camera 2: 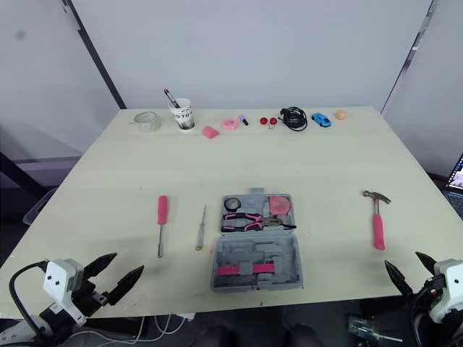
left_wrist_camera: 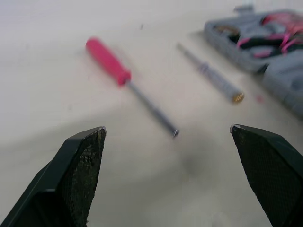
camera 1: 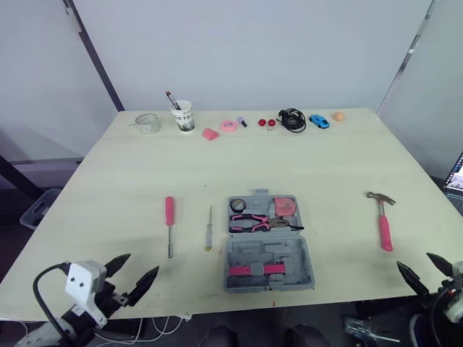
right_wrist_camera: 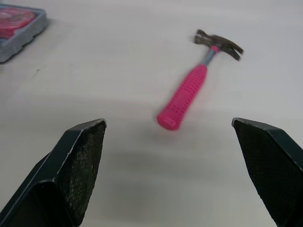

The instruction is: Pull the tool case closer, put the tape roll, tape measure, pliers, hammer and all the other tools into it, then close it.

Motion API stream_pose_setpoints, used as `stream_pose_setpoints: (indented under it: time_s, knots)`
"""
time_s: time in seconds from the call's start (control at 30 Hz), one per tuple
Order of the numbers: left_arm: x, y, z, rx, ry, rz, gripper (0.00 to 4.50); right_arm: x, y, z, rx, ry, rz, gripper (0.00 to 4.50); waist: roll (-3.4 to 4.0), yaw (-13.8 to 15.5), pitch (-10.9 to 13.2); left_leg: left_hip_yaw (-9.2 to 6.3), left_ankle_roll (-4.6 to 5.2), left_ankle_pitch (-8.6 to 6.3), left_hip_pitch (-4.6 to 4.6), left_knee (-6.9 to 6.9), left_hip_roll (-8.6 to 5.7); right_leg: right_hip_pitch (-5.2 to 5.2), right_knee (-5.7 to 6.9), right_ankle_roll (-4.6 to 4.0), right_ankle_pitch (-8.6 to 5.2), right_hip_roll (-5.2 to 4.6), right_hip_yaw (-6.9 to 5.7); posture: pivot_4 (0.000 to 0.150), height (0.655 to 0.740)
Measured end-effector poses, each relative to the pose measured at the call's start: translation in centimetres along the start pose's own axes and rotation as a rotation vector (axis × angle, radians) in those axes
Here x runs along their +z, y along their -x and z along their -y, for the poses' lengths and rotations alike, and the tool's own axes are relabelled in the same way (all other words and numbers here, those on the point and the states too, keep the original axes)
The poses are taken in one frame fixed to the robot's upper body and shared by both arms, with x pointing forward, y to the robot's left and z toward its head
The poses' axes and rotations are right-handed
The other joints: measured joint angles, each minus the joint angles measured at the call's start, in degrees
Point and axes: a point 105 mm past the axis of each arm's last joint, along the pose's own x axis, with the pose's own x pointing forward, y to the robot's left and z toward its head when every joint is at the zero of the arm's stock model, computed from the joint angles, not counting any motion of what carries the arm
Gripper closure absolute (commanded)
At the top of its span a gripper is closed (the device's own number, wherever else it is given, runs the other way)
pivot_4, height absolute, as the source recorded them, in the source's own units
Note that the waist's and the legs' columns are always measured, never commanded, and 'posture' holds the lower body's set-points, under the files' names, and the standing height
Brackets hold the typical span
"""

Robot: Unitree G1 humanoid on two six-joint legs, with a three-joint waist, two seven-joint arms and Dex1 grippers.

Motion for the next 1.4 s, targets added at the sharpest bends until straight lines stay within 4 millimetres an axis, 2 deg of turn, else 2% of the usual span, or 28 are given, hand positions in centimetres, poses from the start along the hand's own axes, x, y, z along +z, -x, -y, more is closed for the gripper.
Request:
stream_pose_setpoints:
  time_s: [0.1,0.13,0.2,0.3,0.57,0.73,0.9,1.0,1.13,1.27,1.4]
  knots:
    - [1.0,-0.7,0.3,0.001,-0.008,0.015,0.02,0.7,-0.7,-0.9,0.068,0.013,0.021,0.01,0.02,0.01,0.01,0.0,0.01,0.01,0.0,0.0,-0.01,0.01,0.0,0.0,0.0,0.06,0.0,0.15,0.74]
    - [1.3,-1.1,0.6,0.001,-0.004,0.017,0.02,1.1,-1.1,-1.9,0.127,0.003,0.034,0.01,0.03,0.02,0.02,0.0,0.02,0.01,0.0,0.0,-0.01,0.01,0.01,0.0,0.0,0.07,0.0,0.15,0.74]
    - [1.5,-1.8,0.9,0.012,0.01,0.012,0.02,2.3,-1.8,-3.3,0.228,-0.001,0.066,0.01,0.06,-0.02,0.03,0.03,0.02,0.01,0.03,0.0,-0.02,0.03,0.01,0.01,0.01,0.08,0.02,0.15,0.74]
    - [1.8,-2.9,1.0,0.063,0.05,0.006,0.02,4.5,-2.9,-4.5,0.331,0.039,0.116,0.01,-0.06,-0.01,0.02,0.03,0.03,0.02,0.04,0.0,-0.03,0.04,0.02,0.01,0.01,0.12,0.03,0.15,0.74]
    - [2.8,-6.4,3.5,0.125,0.082,-0.031,0.02,7.9,-5.0,-8.3,0.591,0.094,0.195,0.01,-0.13,0.55,0.01,-0.01,0.04,0.03,0.04,0.0,-0.15,0.11,0.04,0.0,0.03,0.24,0.05,0.15,0.74]
    - [3.0,-8.0,4.0,0.178,0.092,-0.045,0.02,8.6,-5.5,-10.0,0.71,0.111,0.203,0.01,-0.17,1.1,0.01,-0.02,0.03,0.03,0.06,0.02,-0.21,0.13,0.06,0.0,0.03,0.35,0.08,0.15,0.74]
    - [4.2,-11.0,4.0,0.241,0.088,-0.021,0.02,9.7,-5.6,-12.5,0.912,0.177,0.196,0.01,-0.16,1.28,0.04,-0.07,0.04,0.04,0.15,0.1,-0.24,0.28,0.09,0.0,0.03,0.42,0.1,0.15,0.74]
    - [3.1,-12.4,5.1,0.218,0.094,-0.07,0.02,10.3,-5.9,-13.3,0.954,0.202,0.211,0.01,-0.19,1.26,0.04,-0.07,0.04,0.04,0.18,0.1,-0.24,0.34,0.06,0.0,0.03,0.43,0.11,0.15,0.74]
    - [1.4,-14.0,5.9,0.21,0.108,-0.144,0.02,10.1,-6.4,-13.8,0.965,0.202,0.213,0.01,-0.27,1.29,0.09,-0.09,0.04,0.04,0.17,0.1,-0.25,0.35,0.06,0.0,0.03,0.44,0.09,0.15,0.74]
    - [0.9,-15.2,6.5,0.191,0.093,-0.185,0.02,9.7,-6.5,-14.0,0.967,0.199,0.199,0.01,-0.3,1.28,0.11,-0.09,0.04,0.04,0.18,0.12,-0.25,0.36,0.07,0.01,0.04,0.43,0.08,0.15,0.74]
    - [0.5,-15.4,6.9,0.189,0.107,-0.206,0.02,9.6,-6.5,-14.0,0.963,0.204,0.196,0.01,-0.32,1.27,0.12,-0.1,0.04,0.04,0.18,0.12,-0.24,0.36,0.07,0.02,0.04,0.43,0.09,0.15,0.74]
